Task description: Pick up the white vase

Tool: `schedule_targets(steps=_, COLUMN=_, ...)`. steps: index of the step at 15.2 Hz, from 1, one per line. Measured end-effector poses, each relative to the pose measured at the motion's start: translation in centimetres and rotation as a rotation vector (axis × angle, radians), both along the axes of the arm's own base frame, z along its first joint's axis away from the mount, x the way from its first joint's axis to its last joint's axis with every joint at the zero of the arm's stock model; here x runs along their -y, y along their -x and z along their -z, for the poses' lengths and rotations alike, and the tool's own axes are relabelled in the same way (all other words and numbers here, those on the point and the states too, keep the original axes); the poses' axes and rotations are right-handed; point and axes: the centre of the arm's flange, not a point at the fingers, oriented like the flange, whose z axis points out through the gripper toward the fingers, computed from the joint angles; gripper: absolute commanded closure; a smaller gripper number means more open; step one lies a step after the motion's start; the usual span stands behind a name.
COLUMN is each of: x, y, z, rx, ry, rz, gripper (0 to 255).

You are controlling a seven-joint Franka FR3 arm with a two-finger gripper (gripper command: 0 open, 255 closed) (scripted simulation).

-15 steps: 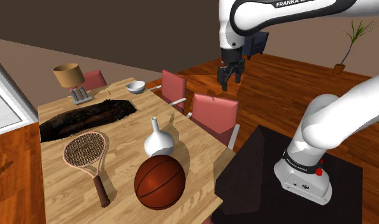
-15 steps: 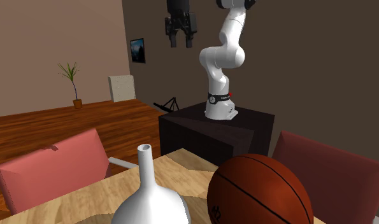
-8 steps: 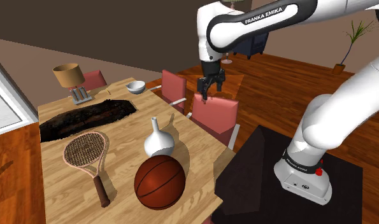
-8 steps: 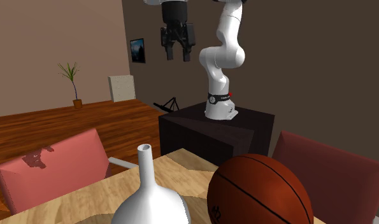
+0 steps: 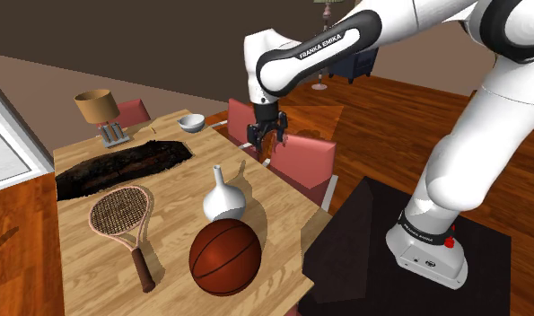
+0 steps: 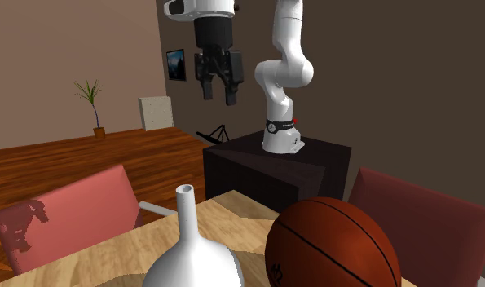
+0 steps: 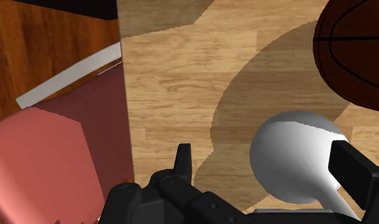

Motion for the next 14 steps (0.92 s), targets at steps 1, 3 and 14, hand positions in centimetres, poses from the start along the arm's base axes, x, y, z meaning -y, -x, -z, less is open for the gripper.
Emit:
schedule_targets(steps=1, x=-0.5, y=-0.9, z=0.3, rx=0.003, ry=-0.001, rz=0.001, gripper=0)
schedule_targets(steps=3, x=-1.8, y=-2.7, z=1.6, rx=0.010, ry=-0.003, rz=0.004, gripper=0)
schedule_targets(steps=14, x=-8.7, y=-13.2, z=7.5, rx=0.044, ry=-0.012, rz=0.018, gripper=0)
